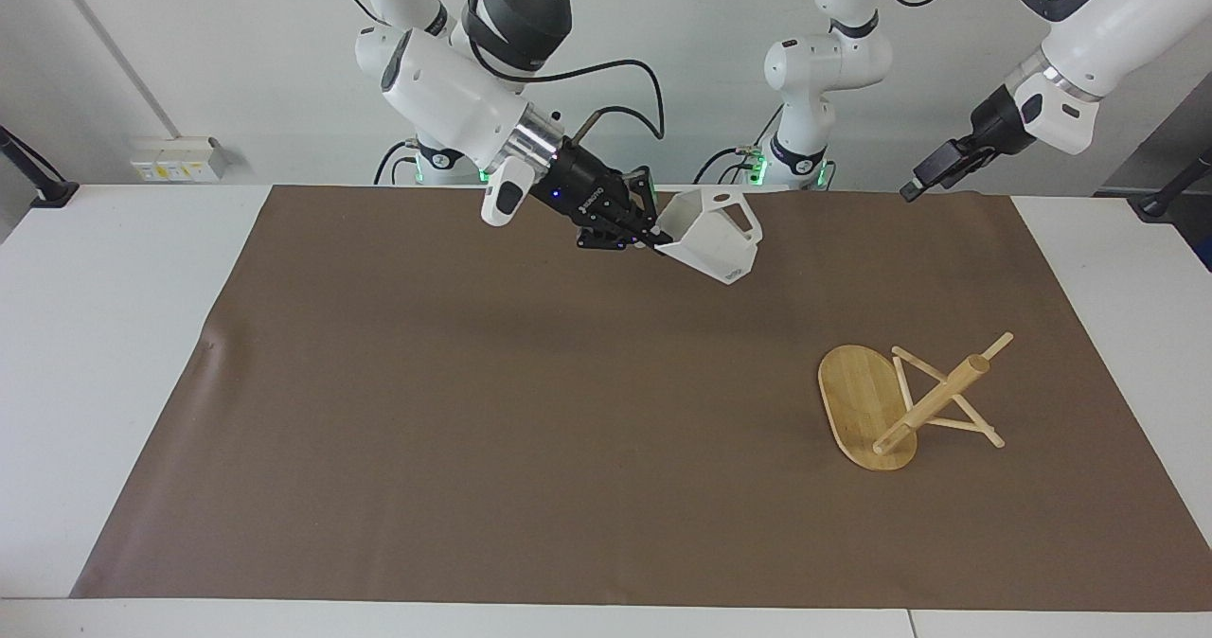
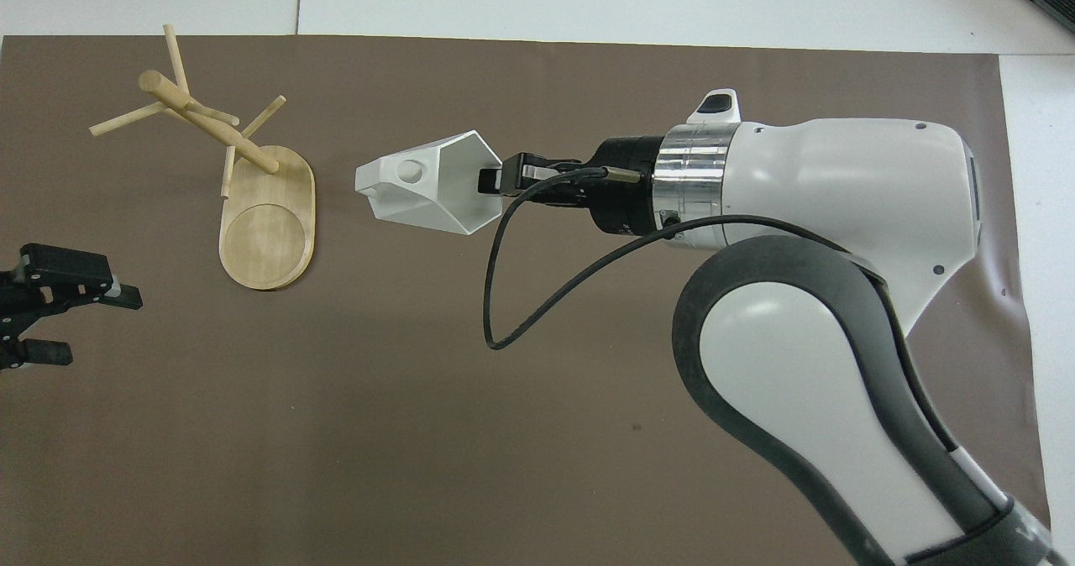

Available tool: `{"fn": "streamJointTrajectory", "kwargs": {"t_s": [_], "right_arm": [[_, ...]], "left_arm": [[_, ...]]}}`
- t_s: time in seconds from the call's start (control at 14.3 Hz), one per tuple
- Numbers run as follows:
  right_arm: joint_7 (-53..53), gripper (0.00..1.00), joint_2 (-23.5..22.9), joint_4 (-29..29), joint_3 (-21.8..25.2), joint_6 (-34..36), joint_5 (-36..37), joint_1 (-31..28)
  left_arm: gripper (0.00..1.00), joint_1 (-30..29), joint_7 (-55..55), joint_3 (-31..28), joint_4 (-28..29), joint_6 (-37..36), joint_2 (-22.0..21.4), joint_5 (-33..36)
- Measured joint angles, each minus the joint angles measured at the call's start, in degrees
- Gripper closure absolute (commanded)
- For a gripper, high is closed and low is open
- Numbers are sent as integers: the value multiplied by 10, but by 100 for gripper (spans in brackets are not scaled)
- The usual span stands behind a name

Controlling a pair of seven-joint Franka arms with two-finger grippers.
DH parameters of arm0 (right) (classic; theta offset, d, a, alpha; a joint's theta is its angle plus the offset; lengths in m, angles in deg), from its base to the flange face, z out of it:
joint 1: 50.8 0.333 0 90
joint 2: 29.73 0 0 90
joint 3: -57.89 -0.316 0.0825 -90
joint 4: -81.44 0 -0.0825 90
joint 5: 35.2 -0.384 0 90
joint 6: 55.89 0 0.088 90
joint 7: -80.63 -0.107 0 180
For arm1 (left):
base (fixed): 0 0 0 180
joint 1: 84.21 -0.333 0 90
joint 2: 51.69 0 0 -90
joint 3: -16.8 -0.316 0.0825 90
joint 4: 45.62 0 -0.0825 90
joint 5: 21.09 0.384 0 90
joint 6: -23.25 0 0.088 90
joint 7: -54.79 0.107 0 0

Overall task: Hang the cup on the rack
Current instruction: 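Lift the white cup with the right gripper toward the wooden rack, then grasp the cup with the left gripper while the right gripper holds it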

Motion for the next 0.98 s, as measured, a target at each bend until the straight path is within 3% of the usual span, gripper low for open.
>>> {"fn": "streamJointTrajectory", "kwargs": {"t_s": [0.42,0.7,0.98], "right_arm": [[0,100,0,10,-9,63,-4,-1],[0,100,0,27,-5,127,-4,-4],[0,100,0,28,-3,135,-4,-7]], "left_arm": [[0,-2,-312,1,41,46,-16,-149],[0,-15,-387,-1,69,94,4,-269],[0,-37,-398,-1,79,90,49,-387]]}}
